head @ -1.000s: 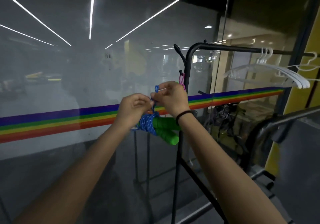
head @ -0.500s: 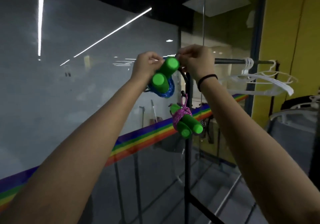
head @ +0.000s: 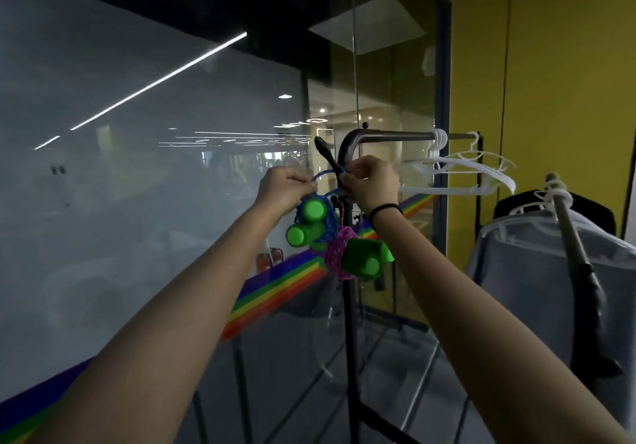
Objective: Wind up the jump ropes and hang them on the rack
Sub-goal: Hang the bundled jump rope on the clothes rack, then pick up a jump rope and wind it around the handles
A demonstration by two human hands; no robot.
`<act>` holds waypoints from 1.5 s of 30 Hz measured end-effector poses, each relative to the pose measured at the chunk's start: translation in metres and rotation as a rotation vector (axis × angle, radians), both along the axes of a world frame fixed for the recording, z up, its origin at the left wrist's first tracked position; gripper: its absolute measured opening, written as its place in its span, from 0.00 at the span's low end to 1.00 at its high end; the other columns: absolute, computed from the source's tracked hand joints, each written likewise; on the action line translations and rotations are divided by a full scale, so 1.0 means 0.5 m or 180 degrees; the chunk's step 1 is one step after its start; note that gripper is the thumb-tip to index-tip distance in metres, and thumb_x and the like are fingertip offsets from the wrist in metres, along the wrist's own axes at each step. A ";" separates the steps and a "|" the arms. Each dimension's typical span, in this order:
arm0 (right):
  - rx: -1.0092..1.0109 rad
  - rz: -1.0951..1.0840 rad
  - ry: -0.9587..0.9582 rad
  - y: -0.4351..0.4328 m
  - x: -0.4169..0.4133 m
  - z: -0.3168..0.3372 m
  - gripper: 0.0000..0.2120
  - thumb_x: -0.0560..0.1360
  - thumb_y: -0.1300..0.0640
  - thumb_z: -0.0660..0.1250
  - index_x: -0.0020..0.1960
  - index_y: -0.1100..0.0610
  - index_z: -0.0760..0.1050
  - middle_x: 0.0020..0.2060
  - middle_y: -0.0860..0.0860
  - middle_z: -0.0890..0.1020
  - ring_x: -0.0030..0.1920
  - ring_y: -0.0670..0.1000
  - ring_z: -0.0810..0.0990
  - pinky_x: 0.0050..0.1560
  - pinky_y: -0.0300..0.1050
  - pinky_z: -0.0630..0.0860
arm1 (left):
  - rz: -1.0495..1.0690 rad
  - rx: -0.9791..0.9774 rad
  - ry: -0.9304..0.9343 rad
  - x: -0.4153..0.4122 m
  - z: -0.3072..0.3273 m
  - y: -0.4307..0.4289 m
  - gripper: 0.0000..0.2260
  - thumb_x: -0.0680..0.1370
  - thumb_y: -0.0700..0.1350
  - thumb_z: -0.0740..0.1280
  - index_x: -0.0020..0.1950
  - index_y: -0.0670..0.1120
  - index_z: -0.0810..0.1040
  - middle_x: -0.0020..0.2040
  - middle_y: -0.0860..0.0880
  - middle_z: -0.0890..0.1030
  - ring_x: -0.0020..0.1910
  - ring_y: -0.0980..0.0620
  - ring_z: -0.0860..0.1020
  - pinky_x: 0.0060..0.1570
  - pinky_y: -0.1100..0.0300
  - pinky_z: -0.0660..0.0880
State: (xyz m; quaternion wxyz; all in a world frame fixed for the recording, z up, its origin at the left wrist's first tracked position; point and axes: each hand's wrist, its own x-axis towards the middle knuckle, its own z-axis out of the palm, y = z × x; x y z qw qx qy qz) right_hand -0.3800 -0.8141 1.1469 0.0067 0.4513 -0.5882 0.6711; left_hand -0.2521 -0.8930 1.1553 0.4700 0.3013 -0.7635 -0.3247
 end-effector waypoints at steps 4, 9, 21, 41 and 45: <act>0.0015 0.0085 0.0018 0.016 -0.008 -0.012 0.03 0.72 0.62 0.67 0.42 0.56 0.75 0.44 0.58 0.83 0.44 0.56 0.83 0.46 0.54 0.81 | 0.0182 0.0148 0.0128 0.029 -0.011 0.035 0.06 0.73 0.38 0.70 0.49 0.40 0.81 0.41 0.46 0.81 0.37 0.54 0.79 0.32 0.70 0.74; -0.0091 0.0661 -0.0031 0.069 0.014 -0.025 0.06 0.72 0.62 0.65 0.38 0.55 0.76 0.33 0.51 0.80 0.34 0.50 0.80 0.39 0.45 0.79 | 0.0374 0.0428 0.0302 0.072 -0.027 0.125 0.07 0.76 0.42 0.67 0.51 0.42 0.80 0.39 0.51 0.81 0.36 0.57 0.79 0.41 0.62 0.74; 0.0234 0.2872 -0.0110 0.359 0.128 -0.175 0.14 0.72 0.73 0.60 0.35 0.57 0.75 0.29 0.52 0.79 0.25 0.39 0.77 0.29 0.30 0.72 | 0.1591 0.0768 0.0699 0.185 -0.235 0.563 0.06 0.75 0.37 0.66 0.40 0.45 0.79 0.29 0.53 0.81 0.25 0.62 0.77 0.32 0.69 0.72; 0.1074 0.4618 0.0316 1.035 0.370 -0.305 0.03 0.72 0.63 0.66 0.44 0.60 0.79 0.35 0.53 0.82 0.33 0.48 0.80 0.34 0.32 0.73 | 0.2909 0.0990 0.0829 0.364 -0.338 1.370 0.05 0.76 0.33 0.64 0.47 0.38 0.78 0.35 0.45 0.80 0.27 0.59 0.78 0.31 0.71 0.75; 0.1237 0.4676 0.0123 1.214 0.379 -0.376 0.03 0.73 0.64 0.66 0.44 0.61 0.79 0.33 0.53 0.81 0.30 0.45 0.78 0.30 0.29 0.73 | 0.2925 0.1169 0.0661 0.387 -0.399 1.549 0.05 0.76 0.36 0.65 0.43 0.44 0.79 0.33 0.49 0.81 0.27 0.61 0.78 0.32 0.72 0.75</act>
